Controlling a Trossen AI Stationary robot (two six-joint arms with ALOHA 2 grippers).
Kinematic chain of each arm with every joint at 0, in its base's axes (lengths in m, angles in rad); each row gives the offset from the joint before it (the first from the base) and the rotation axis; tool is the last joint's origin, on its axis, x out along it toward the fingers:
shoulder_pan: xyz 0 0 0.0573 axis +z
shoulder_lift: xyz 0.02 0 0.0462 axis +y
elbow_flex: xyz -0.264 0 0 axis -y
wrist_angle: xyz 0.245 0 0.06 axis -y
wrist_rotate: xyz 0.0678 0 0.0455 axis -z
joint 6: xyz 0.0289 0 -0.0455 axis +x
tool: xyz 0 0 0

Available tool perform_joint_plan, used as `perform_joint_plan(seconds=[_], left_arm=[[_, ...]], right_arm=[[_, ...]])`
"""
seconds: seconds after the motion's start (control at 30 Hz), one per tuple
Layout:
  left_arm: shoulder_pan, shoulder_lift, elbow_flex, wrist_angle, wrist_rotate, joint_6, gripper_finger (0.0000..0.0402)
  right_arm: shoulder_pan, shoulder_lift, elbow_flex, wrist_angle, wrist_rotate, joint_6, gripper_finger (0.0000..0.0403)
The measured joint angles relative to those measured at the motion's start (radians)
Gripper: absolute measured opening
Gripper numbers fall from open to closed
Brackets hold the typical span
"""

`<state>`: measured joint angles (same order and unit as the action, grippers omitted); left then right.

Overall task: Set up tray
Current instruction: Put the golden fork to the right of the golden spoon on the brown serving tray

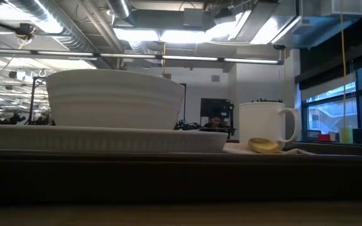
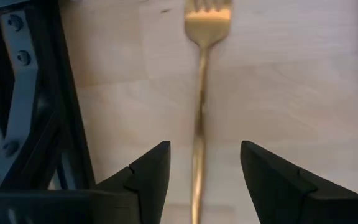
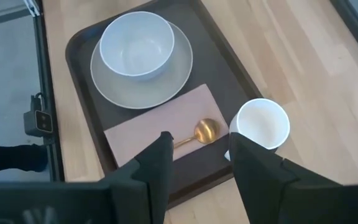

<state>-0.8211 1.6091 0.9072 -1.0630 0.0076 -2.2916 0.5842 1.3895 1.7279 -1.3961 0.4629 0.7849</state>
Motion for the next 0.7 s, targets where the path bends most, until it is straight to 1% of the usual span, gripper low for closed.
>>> perform_joint_plan(seconds=[0.3,0.5,0.7], left_arm=[[0.017,-0.011,-0.145,0.174,0.014,-0.003,0.0141],[0.032,-0.016,-0.157,0.190,0.018,0.021,0.0104],[0.032,-0.017,-0.158,0.189,0.010,0.058,0.0050]], right_arm=[[0.000,0.000,0.000,0.000,0.000,-0.002,0.0158],[0.000,0.000,0.000,0.000,0.015,-0.004,0.0158],[0.000,0.000,0.000,0.000,0.016,-0.004,0.0158]])
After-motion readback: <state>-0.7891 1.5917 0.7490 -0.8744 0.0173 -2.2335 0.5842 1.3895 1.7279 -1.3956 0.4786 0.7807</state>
